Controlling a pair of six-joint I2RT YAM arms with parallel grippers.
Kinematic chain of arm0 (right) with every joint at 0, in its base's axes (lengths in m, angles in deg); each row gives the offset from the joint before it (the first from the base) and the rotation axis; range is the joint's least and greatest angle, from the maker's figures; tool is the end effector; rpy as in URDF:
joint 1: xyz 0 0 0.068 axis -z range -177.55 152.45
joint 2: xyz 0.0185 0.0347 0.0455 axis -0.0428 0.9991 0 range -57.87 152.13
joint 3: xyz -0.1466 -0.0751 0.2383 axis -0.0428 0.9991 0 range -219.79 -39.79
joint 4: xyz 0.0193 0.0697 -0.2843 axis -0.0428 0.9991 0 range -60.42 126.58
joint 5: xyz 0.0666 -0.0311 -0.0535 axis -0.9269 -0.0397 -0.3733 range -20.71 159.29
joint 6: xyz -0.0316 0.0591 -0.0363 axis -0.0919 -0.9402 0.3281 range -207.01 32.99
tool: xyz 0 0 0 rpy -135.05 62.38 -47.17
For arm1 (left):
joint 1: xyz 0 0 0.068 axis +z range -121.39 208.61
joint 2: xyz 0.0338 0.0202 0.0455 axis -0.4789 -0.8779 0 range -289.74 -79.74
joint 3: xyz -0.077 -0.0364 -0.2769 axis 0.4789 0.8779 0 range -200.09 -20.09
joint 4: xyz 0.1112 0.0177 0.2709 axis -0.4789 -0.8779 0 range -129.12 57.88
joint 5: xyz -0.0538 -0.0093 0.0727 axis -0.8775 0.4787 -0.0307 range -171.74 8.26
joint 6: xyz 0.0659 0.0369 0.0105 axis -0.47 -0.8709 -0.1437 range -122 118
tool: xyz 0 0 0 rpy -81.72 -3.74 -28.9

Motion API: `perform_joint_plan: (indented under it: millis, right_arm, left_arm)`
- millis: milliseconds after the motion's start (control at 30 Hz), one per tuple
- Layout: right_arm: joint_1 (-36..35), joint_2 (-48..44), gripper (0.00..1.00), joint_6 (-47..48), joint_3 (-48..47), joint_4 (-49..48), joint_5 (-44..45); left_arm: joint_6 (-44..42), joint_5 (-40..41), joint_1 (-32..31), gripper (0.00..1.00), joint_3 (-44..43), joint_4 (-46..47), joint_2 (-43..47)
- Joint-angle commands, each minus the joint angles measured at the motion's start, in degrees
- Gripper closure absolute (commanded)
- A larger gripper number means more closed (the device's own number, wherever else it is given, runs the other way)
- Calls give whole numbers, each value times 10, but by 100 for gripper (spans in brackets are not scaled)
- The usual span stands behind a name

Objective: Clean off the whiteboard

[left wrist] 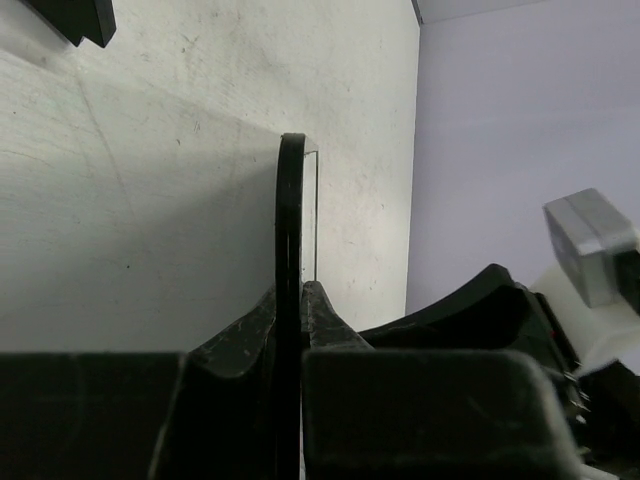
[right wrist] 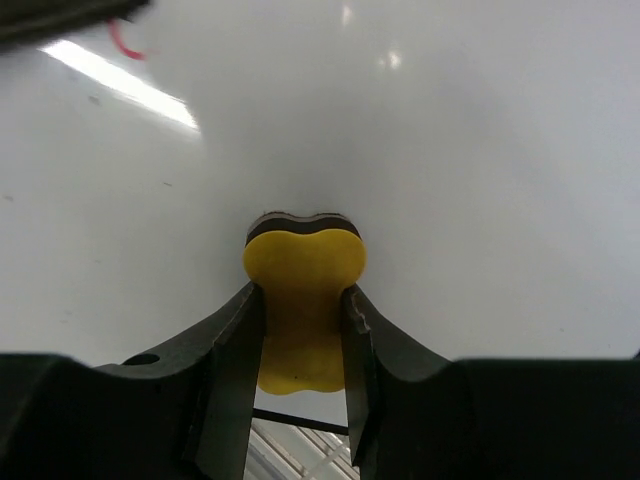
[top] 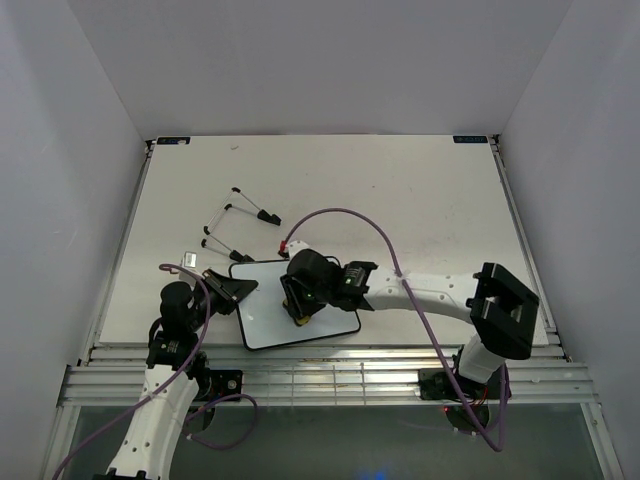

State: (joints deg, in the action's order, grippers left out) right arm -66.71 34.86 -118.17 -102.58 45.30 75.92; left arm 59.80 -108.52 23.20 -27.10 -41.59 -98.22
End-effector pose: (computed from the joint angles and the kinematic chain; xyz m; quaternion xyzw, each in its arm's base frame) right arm 0.1497 0.3725 0.2086 -0.2804 0.8812 0.2550 0.2825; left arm 0.1578 -0.0442 0.1590 -0.2630 0.7684 -0.4641 0.3536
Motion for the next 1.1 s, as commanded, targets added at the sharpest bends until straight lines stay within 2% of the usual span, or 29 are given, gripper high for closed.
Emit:
perform_joint_plan:
  millis: [0, 167, 333, 467, 600, 733, 933, 1067]
  right_arm:
    - [-43, 68, 92, 36, -95, 28, -60]
    - [-79, 147, 92, 51, -231, 70, -60]
    - [-76, 170, 92, 51, -263, 96, -29]
    - [-32, 126, 92, 44, -176, 71, -27]
    - [35, 57, 92, 38, 1, 13, -55]
    - [113, 11, 92, 56, 99, -29, -94]
    - [189, -16, 92, 83, 149, -47, -129]
    - [254, -100, 92, 101, 154, -15, -128]
  left_arm:
    - [-12, -29, -6, 100, -21, 37, 13]
    - [-14, -30, -6, 100, -27, 32, 14]
    - [-17, -30, -6, 100, -34, 24, 20]
    - [-28, -27, -6, 100, -51, 4, 19]
    - [-36, -23, -6, 100, -72, -10, 14]
    - [-34, -25, -6, 100, -77, -10, 13]
    - [-36, -33, -6, 100, -89, -18, 12]
    - [-41, -31, -6, 100, -115, -33, 8]
